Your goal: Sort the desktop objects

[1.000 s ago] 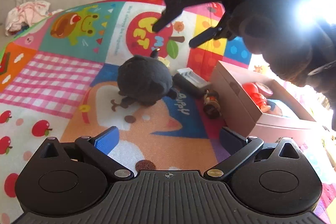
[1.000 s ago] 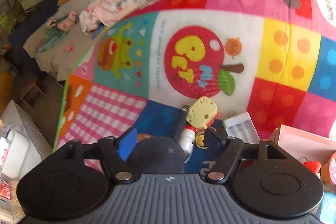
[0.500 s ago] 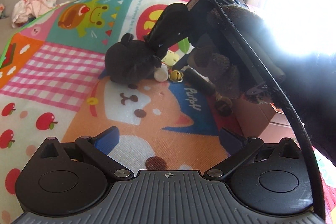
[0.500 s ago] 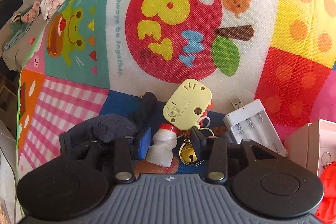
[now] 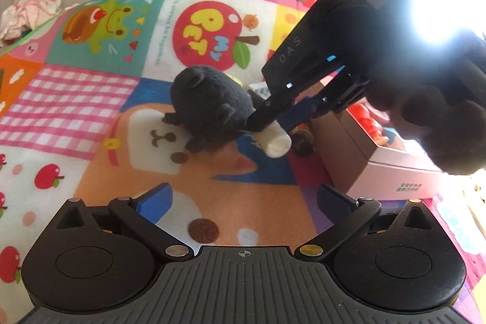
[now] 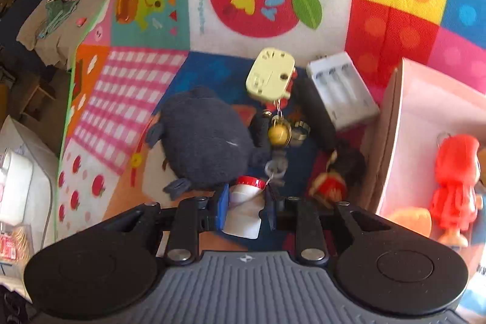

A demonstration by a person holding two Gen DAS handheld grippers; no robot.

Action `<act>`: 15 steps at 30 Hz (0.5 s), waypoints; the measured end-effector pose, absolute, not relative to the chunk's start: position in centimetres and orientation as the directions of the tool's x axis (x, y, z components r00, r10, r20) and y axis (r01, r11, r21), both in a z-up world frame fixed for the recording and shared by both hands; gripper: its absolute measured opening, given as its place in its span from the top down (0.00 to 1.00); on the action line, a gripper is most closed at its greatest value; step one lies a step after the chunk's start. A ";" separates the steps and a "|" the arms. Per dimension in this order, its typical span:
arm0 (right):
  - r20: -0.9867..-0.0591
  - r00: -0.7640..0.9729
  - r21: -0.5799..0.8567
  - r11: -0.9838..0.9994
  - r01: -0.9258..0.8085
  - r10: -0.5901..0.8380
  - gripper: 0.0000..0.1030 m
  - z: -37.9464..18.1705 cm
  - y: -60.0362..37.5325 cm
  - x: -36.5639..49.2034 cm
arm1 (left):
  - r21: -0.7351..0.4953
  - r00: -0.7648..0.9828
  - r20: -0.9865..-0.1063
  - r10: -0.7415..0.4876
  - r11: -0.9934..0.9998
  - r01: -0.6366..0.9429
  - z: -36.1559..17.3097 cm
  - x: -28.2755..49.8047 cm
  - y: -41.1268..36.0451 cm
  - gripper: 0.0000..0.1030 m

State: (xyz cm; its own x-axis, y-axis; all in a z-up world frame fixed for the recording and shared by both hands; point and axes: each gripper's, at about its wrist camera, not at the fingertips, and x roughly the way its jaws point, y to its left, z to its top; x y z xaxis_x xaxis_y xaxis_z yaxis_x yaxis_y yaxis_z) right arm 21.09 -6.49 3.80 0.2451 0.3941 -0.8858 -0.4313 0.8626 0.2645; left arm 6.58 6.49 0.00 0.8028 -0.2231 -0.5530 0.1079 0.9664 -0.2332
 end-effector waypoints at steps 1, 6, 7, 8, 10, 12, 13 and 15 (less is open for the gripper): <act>-0.882 0.235 0.276 0.852 -0.444 0.409 0.76 4.4 -7.2 20.1 | -0.237 0.790 -0.558 -0.252 0.961 0.140 -0.1 6.5 6.2 0.00; -0.844 0.318 0.268 0.853 -0.448 0.432 0.74 7.6 -9.2 18.5 | -0.198 0.778 -0.561 -0.282 0.959 0.205 -0.3 6.2 4.8 0.00; -0.828 0.367 0.242 0.861 -0.447 0.423 0.73 8.2 -9.0 18.8 | -0.193 0.778 -0.562 -0.281 0.959 0.208 -0.3 6.2 4.6 0.00; -0.814 0.403 0.229 0.868 -0.440 0.419 0.65 8.6 -8.9 19.3 | -0.189 0.778 -0.563 -0.279 0.960 0.207 -0.3 6.2 4.6 0.00; -0.790 0.444 0.236 0.879 -0.414 0.422 0.52 8.9 -8.2 21.2 | -0.187 0.778 -0.566 -0.272 0.962 0.200 -0.4 6.2 4.7 0.00; -0.786 0.465 0.230 0.891 -0.391 0.407 0.48 8.1 -6.4 23.7 | -0.187 0.779 -0.567 -0.269 0.963 0.196 -0.4 6.1 4.6 0.00; -0.789 0.474 0.215 0.899 -0.381 0.390 0.48 7.5 -5.3 24.9 | -0.187 0.779 -0.566 -0.270 0.962 0.197 -0.4 6.1 4.6 0.00; -0.807 0.475 0.184 0.914 -0.363 0.351 0.48 5.9 -3.2 27.3 | -0.190 0.780 -0.563 -0.272 0.962 0.198 -0.4 6.1 4.8 0.00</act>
